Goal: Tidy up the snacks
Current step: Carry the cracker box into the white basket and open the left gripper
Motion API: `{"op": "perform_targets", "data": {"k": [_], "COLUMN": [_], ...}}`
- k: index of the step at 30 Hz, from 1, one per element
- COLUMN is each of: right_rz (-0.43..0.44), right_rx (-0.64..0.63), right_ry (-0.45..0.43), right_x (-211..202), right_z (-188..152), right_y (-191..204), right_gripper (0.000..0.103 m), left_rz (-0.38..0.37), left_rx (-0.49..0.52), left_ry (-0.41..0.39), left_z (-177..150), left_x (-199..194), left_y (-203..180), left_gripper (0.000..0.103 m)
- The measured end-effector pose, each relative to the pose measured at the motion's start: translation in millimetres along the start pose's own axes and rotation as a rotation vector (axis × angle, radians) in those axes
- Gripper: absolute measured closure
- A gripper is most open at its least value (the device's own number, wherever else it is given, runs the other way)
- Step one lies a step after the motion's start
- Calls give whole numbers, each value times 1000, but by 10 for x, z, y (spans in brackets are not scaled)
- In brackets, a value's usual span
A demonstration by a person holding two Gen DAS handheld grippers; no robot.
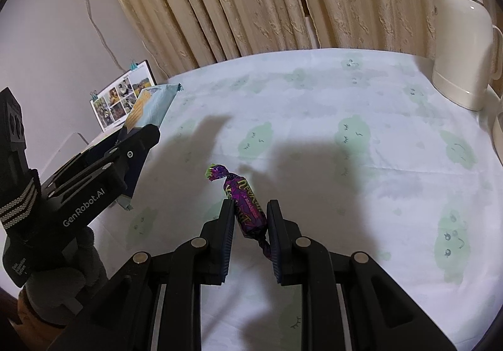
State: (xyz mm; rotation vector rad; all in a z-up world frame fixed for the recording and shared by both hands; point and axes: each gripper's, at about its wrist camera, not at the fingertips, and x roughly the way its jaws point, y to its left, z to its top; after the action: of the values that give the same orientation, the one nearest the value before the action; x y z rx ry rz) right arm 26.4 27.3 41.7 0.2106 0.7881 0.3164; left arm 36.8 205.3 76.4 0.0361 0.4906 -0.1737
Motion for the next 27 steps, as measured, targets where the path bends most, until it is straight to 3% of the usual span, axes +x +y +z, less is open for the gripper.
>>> {"op": "perform_targets", "data": {"k": [15, 27], "right_rz": [42, 69], "right_rx": [7, 1], "right_ry": [-28, -36], "right_x": [-39, -50], "right_z": [-10, -32], "right_y": [18, 69], "right_gripper": [84, 84], "left_rz": [69, 149], "left_rx": [-20, -91], "left_ry": [-77, -133], "left_z": [63, 90], "left_x": [-196, -371], "left_y": [121, 461], "left_gripper": [51, 51]}}
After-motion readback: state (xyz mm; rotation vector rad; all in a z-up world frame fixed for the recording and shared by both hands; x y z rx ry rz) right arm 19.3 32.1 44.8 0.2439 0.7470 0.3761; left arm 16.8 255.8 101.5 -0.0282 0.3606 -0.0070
